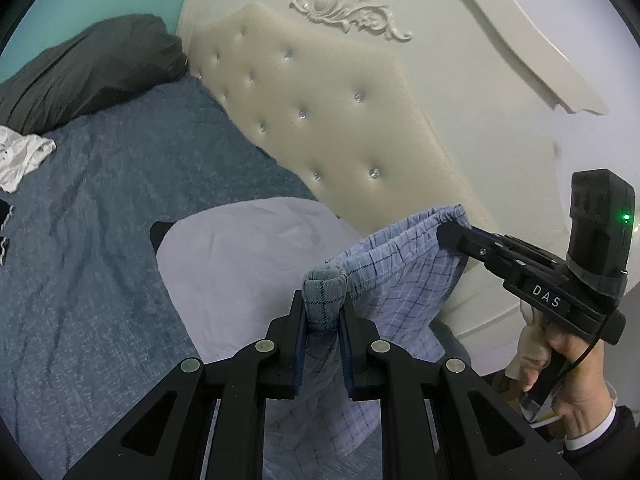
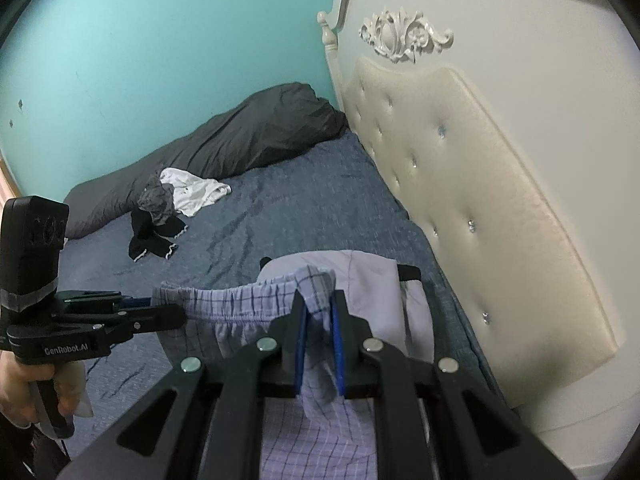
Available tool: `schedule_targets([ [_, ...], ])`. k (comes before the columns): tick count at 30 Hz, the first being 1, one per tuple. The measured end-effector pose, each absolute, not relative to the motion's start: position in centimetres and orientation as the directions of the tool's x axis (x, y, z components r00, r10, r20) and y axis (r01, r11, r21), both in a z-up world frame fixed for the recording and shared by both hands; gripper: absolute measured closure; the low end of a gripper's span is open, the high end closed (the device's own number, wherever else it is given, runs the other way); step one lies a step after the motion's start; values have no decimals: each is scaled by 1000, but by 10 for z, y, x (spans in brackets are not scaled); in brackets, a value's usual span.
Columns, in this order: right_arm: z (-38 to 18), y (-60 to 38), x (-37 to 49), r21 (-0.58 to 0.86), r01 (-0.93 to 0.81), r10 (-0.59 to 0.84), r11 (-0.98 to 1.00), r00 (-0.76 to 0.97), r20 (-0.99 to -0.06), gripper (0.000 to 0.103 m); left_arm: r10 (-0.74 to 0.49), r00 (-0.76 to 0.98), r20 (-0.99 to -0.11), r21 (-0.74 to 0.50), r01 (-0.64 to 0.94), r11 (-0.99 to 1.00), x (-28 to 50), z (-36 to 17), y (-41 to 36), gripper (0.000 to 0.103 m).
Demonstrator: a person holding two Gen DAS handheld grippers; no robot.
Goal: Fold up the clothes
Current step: 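Carry the hanging shorts with both grippers toward the pillow by the headboard, then lower the shorts onto the pillow and open both grippers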
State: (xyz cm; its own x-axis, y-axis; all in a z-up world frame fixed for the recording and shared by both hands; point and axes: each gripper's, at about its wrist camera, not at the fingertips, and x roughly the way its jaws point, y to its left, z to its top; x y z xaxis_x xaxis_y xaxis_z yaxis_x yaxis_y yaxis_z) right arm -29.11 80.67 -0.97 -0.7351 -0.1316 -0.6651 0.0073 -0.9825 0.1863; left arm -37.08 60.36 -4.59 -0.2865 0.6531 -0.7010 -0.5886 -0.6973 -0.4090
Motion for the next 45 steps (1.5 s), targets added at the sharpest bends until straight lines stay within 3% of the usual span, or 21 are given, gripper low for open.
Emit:
schedule_targets([
  [45, -110, 811, -407, 93, -20, -64, -995, -577, -814, 92, 625, -199, -755, -482, -478, -734, -476, -160, 622, 87],
])
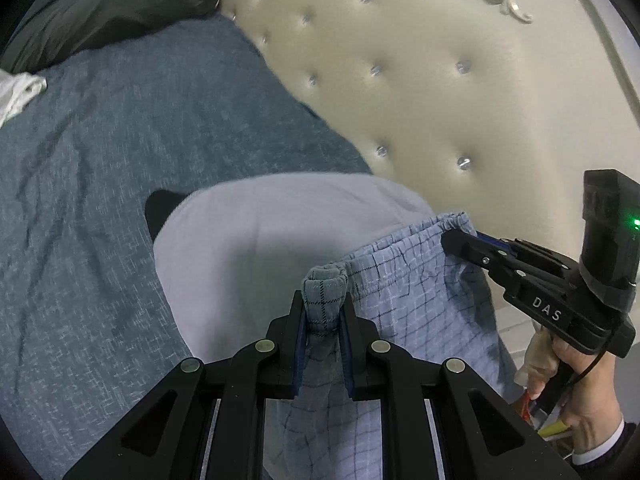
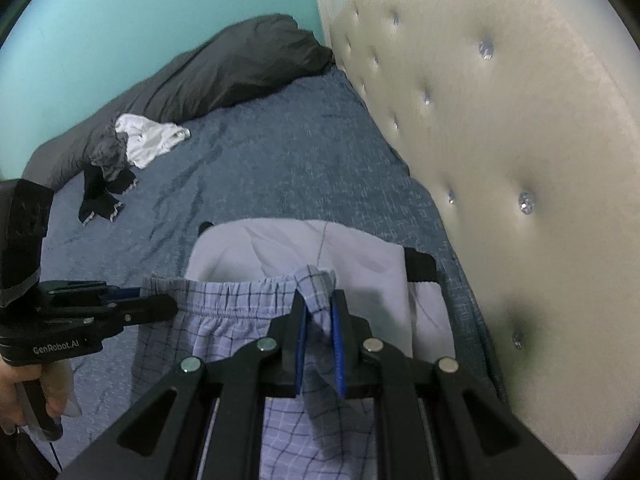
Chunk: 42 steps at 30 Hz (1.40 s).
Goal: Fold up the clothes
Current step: 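Lower the shorts onto the pillow and open both grippers, then lay the checked shorts flat on the pillow, then open both grippers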
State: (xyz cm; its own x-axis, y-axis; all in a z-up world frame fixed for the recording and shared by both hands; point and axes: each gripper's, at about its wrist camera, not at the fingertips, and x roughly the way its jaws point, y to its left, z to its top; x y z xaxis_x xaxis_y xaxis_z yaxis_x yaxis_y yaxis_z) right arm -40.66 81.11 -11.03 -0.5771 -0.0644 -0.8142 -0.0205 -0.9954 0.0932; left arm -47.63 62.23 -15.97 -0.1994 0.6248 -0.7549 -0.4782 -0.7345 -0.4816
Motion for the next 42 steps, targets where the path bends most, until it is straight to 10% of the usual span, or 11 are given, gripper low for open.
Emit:
schedule_targets([
  [18, -137, 826, -420, 143, -91, -73, -986, -534, -842, 81, 658, -217, -721, -552, -395, -735, -490, -184, 603, 62],
  [42, -140, 829, -412, 154, -106, -74, -982, -537, -840, 95, 630, -227, -742, -494, -450, -744, -479, -192, 601, 85],
])
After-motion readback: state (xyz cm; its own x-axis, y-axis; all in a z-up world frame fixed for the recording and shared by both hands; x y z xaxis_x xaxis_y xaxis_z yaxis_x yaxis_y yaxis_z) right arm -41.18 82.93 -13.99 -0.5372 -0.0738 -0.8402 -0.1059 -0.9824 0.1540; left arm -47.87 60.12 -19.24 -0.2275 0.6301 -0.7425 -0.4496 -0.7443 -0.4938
